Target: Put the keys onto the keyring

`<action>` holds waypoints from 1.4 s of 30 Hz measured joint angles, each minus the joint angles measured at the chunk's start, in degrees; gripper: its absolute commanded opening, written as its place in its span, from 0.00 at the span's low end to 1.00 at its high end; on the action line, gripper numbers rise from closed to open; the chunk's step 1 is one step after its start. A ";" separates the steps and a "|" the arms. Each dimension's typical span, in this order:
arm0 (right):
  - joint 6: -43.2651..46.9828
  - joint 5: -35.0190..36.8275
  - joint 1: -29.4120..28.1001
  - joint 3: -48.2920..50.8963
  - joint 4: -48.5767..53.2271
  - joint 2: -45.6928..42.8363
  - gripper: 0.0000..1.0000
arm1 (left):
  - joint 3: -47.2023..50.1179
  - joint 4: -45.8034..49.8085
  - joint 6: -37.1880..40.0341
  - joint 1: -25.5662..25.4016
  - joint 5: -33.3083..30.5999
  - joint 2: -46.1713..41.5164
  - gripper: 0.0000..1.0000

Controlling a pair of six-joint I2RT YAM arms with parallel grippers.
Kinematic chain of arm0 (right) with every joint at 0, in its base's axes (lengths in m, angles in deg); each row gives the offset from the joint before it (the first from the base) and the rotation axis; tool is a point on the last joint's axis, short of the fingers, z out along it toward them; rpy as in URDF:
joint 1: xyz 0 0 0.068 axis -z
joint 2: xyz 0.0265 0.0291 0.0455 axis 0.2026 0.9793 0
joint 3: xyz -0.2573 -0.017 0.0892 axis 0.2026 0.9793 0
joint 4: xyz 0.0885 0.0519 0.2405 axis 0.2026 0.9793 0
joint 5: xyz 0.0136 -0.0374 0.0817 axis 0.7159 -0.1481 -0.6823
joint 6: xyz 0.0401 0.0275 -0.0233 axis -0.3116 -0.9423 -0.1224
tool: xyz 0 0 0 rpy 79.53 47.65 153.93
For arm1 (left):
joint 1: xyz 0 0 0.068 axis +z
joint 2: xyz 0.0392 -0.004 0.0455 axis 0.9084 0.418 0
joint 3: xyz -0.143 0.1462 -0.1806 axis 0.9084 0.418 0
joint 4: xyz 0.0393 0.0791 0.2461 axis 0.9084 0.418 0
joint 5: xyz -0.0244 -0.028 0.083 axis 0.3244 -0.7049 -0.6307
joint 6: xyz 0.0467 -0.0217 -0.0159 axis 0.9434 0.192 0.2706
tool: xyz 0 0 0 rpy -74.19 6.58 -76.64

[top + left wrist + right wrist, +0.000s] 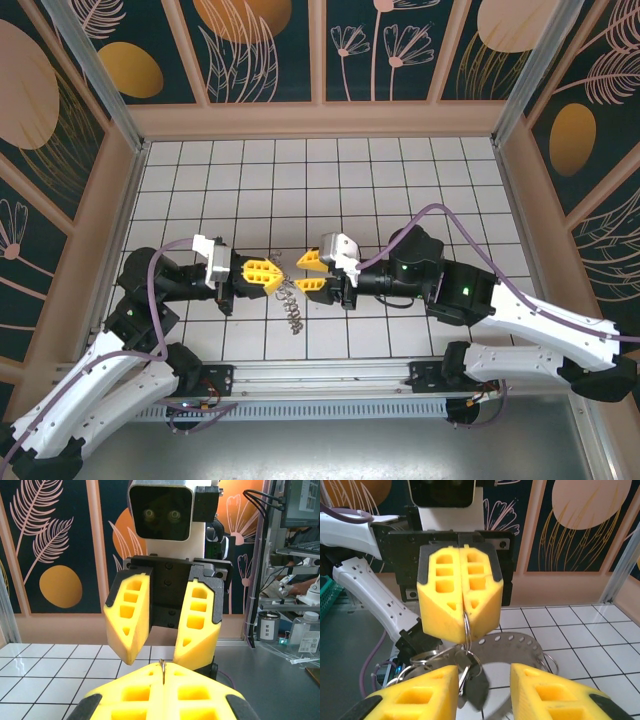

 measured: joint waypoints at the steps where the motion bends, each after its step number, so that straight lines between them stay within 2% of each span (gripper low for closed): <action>1: 0.00 -0.11 -0.02 0.00 -0.46 0.13 0.30 | 0.00 0.02 0.02 0.00 0.00 0.00 0.00; 7: 0.28 -0.72 -0.09 0.00 -1.38 2.29 0.23 | 0.00 0.09 0.02 0.00 -0.22 0.00 0.00; 15: 0.42 -1.40 -0.09 0.00 -1.57 3.43 0.19 | 0.00 0.11 0.02 0.00 -0.39 0.00 0.00; 25: 0.42 -1.55 -0.09 0.00 -2.34 3.43 0.23 | 0.00 0.28 0.04 0.00 -0.44 0.17 0.00; 30: 0.46 -1.62 -0.11 0.00 -2.89 3.43 0.12 | 0.00 0.26 0.04 0.00 -0.66 0.22 0.00; 34: 0.96 -1.62 -0.20 0.00 -2.86 3.43 0.00 | 0.00 0.26 0.07 0.02 -0.87 0.26 0.00; 42: 1.38 0.55 -0.20 -0.68 -0.81 3.54 0.00 | -1.40 4.68 3.56 0.00 -3.06 0.70 0.02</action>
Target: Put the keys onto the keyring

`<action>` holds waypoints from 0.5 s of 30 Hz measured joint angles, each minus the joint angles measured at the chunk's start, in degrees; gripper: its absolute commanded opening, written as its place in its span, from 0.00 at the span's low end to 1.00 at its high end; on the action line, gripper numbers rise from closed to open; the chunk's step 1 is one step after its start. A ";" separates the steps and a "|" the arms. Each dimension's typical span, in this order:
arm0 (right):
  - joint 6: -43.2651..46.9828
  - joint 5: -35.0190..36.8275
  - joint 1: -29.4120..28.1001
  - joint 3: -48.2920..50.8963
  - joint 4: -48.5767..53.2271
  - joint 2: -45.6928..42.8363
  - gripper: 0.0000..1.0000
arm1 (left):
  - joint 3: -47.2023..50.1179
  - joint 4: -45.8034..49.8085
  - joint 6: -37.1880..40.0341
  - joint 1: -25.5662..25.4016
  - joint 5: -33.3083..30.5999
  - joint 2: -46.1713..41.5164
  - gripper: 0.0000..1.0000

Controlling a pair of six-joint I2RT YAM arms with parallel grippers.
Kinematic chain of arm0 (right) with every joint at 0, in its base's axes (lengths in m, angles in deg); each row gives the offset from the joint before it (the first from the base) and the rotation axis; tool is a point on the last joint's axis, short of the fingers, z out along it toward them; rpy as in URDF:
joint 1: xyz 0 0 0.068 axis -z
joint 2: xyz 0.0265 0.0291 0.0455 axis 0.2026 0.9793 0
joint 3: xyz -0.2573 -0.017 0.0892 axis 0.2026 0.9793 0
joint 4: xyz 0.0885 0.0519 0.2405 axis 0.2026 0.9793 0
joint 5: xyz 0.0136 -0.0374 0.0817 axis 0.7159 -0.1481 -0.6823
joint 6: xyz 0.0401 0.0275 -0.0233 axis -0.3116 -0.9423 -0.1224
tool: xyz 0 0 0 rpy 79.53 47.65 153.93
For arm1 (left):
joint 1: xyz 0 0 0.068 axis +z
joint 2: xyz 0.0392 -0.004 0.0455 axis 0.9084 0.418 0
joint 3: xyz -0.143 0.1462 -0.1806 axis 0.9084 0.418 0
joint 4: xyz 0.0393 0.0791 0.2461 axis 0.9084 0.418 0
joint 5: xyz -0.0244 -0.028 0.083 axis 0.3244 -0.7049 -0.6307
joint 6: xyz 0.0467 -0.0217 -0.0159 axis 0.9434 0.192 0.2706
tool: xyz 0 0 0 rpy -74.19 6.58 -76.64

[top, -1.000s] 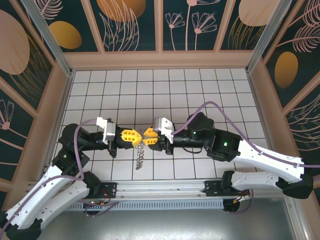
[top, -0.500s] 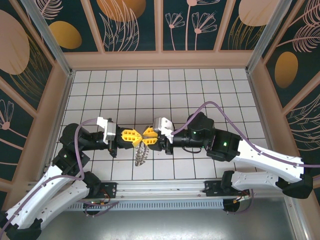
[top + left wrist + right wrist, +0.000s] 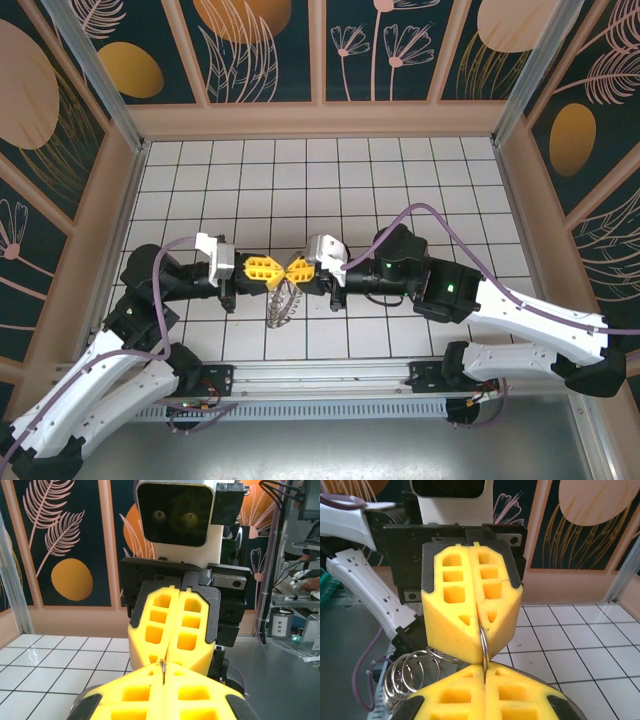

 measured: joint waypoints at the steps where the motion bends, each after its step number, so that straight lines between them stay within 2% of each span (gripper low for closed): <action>1: 0.11 0.76 0.00 -0.74 1.20 0.26 0.00 | -0.74 1.79 1.20 -0.11 -0.79 0.24 0.05; 5: 0.55 3.69 0.00 -4.92 6.67 2.40 0.00 | -3.65 8.63 5.68 -0.24 -4.13 0.98 0.14; 15: 2.25 9.20 0.02 -12.96 18.99 7.91 0.00 | -8.76 21.11 14.16 -0.24 -9.68 5.05 0.10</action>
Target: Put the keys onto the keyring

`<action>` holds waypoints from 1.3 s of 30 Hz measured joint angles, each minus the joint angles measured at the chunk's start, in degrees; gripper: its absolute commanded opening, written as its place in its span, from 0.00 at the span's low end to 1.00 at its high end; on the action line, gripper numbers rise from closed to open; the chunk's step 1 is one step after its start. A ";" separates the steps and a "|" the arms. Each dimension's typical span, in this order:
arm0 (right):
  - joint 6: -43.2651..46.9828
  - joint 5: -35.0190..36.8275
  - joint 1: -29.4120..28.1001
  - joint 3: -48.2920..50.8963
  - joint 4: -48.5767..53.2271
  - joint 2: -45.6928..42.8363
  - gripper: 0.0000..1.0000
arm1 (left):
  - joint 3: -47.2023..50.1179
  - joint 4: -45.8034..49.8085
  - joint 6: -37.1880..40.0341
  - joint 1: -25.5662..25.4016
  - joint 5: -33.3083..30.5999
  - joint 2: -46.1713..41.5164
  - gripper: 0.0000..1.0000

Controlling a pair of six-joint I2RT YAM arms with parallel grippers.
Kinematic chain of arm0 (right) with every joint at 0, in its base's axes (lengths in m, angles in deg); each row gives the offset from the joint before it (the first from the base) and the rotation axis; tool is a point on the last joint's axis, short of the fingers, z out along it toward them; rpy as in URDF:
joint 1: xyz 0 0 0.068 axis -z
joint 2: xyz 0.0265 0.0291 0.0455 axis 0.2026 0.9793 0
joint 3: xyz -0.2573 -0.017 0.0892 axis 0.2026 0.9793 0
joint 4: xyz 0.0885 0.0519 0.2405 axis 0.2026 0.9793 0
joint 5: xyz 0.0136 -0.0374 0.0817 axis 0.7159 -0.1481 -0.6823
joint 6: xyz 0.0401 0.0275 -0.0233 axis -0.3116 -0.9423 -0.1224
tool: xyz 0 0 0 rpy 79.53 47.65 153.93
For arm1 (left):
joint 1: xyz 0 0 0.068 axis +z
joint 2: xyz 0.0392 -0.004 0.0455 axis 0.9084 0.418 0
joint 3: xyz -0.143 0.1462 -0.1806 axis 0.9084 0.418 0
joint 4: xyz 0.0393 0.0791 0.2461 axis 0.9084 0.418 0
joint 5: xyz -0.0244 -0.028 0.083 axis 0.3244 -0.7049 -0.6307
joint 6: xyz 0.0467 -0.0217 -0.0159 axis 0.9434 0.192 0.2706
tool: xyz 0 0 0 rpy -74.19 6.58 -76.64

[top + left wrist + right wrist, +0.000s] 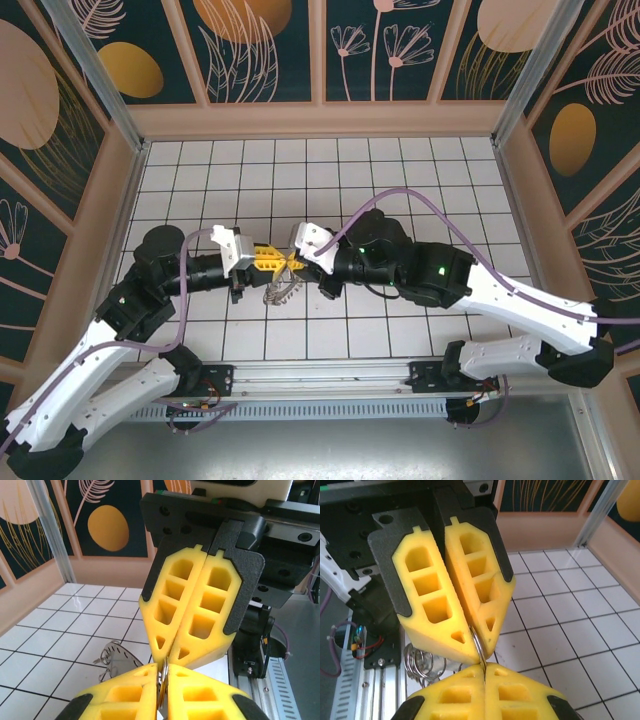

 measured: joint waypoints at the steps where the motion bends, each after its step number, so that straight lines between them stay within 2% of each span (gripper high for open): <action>1: 0.04 0.20 0.00 -0.22 0.63 0.20 0.00 | -0.11 0.48 0.35 -0.02 -0.04 0.22 0.10; 5: 0.48 1.40 -0.02 -2.01 3.65 1.66 0.00 | -0.37 1.92 1.27 -0.02 -0.55 1.03 0.10; 8: 0.72 2.71 -0.02 -4.04 6.14 3.32 0.00 | -0.37 2.75 1.97 -0.02 -1.36 1.18 0.00; 14: 0.87 4.37 -0.52 -5.90 8.41 4.92 0.00 | 0.22 2.91 1.92 -0.02 -2.05 0.87 0.00; 15: 0.87 4.37 -0.66 -5.90 8.48 4.94 0.01 | 0.63 2.54 1.70 -0.02 -1.90 0.55 0.00; 18: 0.70 4.02 -0.94 -5.20 7.45 4.35 0.19 | 2.14 0.44 0.24 0.00 -1.01 -0.92 0.00; 21: -0.17 3.13 -1.05 -1.97 4.96 1.36 0.27 | 3.65 -2.97 -2.25 -0.02 1.11 -2.16 0.00; 27: -1.53 0.92 -1.05 2.40 1.46 -4.52 0.29 | 5.88 -10.47 -7.65 -0.02 5.73 -3.61 0.00; 34: -2.19 -1.99 -1.05 4.31 -2.38 -5.68 0.29 | 7.41 -17.97 -12.74 -0.02 9.40 -4.24 0.00; 39: -2.54 -4.13 -1.05 6.08 -3.80 -5.68 0.35 | 8.39 -20.37 -14.67 -0.02 10.84 -4.63 0.00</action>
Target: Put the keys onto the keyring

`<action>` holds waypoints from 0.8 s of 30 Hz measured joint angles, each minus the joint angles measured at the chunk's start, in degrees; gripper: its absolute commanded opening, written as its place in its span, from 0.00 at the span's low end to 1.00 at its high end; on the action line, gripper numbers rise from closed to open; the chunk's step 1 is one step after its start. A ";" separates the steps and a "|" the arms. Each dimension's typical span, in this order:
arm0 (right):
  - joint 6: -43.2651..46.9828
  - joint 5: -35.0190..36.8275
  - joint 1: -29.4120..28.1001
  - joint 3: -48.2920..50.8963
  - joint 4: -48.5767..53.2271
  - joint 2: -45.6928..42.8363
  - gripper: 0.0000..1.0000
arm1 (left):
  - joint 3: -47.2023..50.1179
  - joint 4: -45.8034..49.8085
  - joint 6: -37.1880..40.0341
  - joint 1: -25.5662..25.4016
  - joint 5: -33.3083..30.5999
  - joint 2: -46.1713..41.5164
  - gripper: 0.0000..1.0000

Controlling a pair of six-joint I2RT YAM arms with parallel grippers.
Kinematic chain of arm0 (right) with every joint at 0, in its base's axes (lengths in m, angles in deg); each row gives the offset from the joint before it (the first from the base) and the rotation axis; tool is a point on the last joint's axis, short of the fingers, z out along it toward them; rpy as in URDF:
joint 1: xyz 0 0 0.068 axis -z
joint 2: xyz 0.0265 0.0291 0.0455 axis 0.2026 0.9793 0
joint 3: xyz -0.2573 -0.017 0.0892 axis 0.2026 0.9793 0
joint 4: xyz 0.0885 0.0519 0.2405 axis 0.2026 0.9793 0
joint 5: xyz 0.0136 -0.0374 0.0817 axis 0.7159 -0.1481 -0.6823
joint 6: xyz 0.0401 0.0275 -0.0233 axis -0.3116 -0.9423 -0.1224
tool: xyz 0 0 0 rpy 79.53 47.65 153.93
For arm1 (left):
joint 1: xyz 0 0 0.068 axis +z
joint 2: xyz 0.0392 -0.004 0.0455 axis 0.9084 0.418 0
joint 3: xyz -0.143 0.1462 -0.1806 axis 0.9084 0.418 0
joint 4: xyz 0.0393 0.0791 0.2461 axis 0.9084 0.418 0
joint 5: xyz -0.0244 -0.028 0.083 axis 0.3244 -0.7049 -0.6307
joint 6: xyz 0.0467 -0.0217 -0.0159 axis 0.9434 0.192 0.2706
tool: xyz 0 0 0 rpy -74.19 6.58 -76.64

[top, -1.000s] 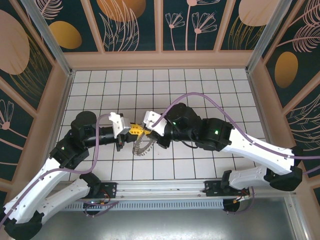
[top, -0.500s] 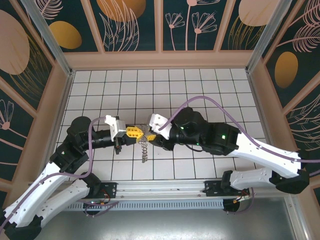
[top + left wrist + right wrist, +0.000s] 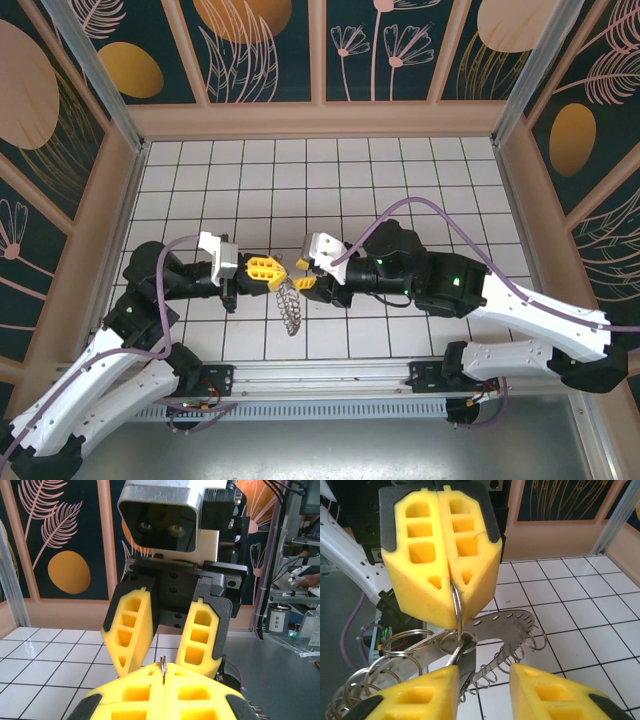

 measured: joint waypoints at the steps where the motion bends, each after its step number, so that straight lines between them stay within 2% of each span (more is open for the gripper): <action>1: -0.09 -0.57 0.00 0.24 -0.24 0.00 0.37 | 0.04 -0.24 -0.15 0.00 0.09 0.00 0.00; 6: -0.83 -3.80 0.00 1.99 -2.64 0.00 0.41 | 0.09 -1.60 -0.83 0.00 0.61 0.00 0.00; 13: -1.33 -5.88 0.00 3.65 -5.75 0.26 0.38 | 0.31 -2.23 -1.22 0.00 0.72 -0.17 0.00; 24: -1.46 -6.58 0.02 3.98 -8.79 1.27 0.17 | 0.39 -2.23 -1.27 0.00 0.70 -0.96 0.00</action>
